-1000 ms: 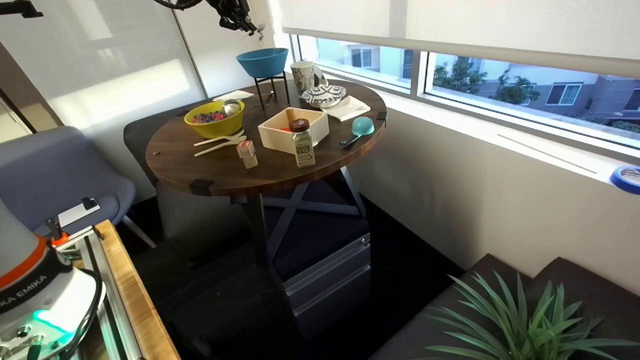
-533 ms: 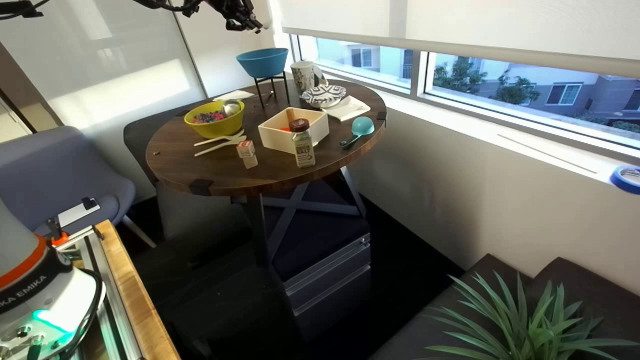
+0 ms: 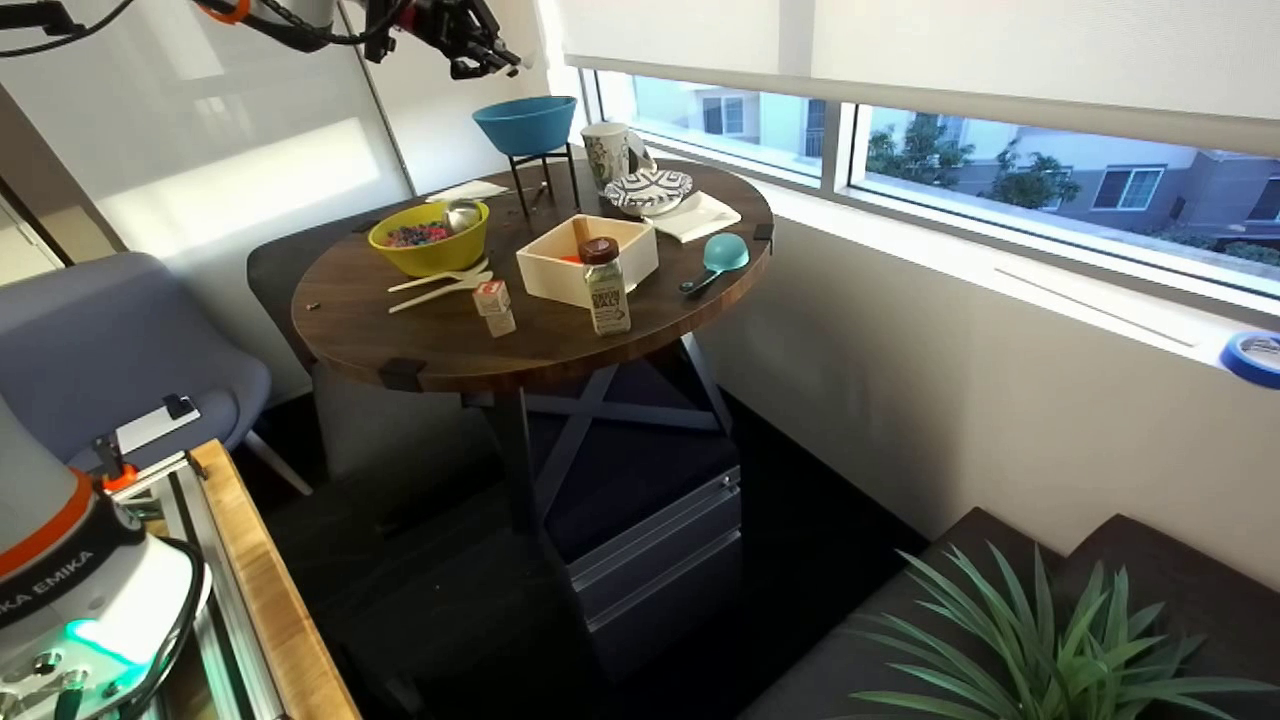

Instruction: Pick up the far right white spoon, scoop a spoonful of the substance from the yellow bowl and pour it into the blue bowl, put the white spoon back onto the table

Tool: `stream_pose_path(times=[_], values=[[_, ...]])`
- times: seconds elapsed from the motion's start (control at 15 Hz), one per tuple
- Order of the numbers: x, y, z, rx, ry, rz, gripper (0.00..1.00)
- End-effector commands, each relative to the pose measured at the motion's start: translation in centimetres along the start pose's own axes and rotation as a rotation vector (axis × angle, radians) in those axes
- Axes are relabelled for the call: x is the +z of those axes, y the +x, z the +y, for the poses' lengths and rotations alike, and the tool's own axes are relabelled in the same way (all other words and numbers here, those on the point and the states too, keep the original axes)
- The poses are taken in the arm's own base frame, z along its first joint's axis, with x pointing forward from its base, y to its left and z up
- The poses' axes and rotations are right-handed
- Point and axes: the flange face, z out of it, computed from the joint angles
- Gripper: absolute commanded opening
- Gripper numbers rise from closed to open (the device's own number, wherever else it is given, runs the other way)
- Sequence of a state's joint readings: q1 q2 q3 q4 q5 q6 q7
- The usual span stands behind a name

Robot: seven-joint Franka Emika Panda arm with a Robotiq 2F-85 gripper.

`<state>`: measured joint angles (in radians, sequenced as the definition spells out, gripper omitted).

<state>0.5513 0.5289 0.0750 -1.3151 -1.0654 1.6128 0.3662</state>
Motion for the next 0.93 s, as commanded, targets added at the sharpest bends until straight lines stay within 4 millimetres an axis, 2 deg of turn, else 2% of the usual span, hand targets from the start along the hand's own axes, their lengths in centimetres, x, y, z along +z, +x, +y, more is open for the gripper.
stream_pose_path(times=[0.0,0.33,0.47,0.73,0.87], values=[[-0.1,-0.9,0.0,0.022,-0.059,-0.002,0.03],[-0.1,-1.5,1.0,0.030,-0.033,-0.062,0.03],[-0.4,-2.7,2.6,0.034,0.018,-0.137,0.03],[-1.1,-5.9,7.4,0.067,0.156,-0.270,0.03],[-0.8,-7.7,9.6,0.085,0.261,-0.309,0.03]])
